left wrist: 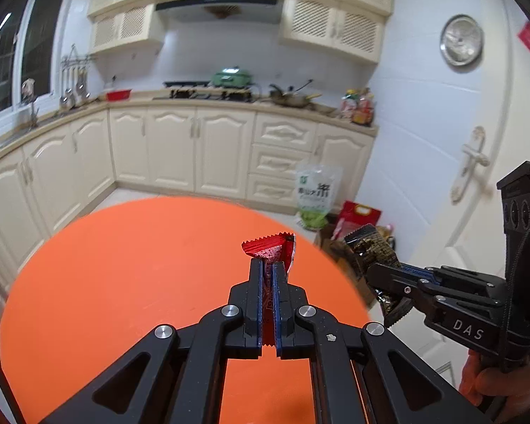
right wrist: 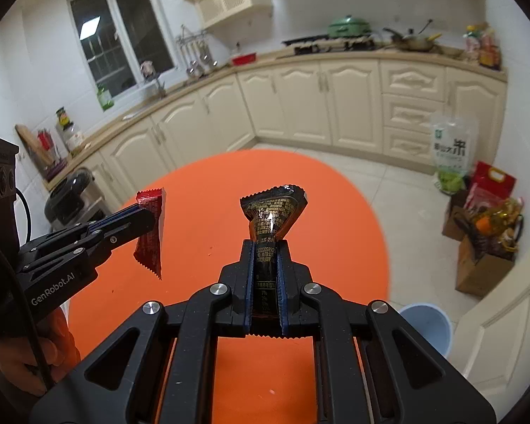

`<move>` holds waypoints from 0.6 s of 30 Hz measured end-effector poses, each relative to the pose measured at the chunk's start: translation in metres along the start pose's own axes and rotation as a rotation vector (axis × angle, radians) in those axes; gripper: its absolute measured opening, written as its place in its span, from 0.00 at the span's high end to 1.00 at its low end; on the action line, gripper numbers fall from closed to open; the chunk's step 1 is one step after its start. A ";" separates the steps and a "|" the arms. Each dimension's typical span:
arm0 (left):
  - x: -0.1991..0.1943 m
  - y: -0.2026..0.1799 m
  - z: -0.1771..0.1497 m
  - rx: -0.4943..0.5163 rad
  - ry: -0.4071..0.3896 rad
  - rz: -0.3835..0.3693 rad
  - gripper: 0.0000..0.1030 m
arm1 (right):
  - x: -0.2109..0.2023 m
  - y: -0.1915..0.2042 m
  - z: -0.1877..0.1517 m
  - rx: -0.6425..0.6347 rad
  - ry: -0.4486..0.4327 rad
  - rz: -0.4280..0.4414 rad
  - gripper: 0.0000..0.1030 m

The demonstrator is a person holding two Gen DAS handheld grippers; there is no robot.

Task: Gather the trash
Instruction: 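Carry the red and black wrappers with both tools to the blue bin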

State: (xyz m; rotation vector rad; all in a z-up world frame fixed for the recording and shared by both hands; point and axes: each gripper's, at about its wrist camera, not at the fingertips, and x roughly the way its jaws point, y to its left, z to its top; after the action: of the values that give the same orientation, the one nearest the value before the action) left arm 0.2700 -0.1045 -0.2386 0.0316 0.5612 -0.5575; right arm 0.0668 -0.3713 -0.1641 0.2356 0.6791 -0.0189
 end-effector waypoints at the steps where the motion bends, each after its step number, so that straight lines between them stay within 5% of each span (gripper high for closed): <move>1: -0.005 -0.007 -0.002 -0.003 0.011 -0.028 1.00 | -0.007 -0.003 0.000 0.005 -0.011 -0.007 0.89; 8: -0.033 -0.049 -0.010 0.053 -0.007 -0.105 1.00 | -0.053 -0.042 0.001 0.067 -0.083 -0.085 0.89; 18: -0.022 -0.107 -0.020 0.107 0.053 -0.234 0.99 | -0.078 -0.132 -0.019 0.207 -0.082 -0.203 0.89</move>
State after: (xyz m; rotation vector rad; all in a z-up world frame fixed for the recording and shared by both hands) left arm 0.1902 -0.1815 -0.2315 0.0833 0.5903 -0.8164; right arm -0.0178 -0.4997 -0.1576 0.3616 0.6171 -0.2931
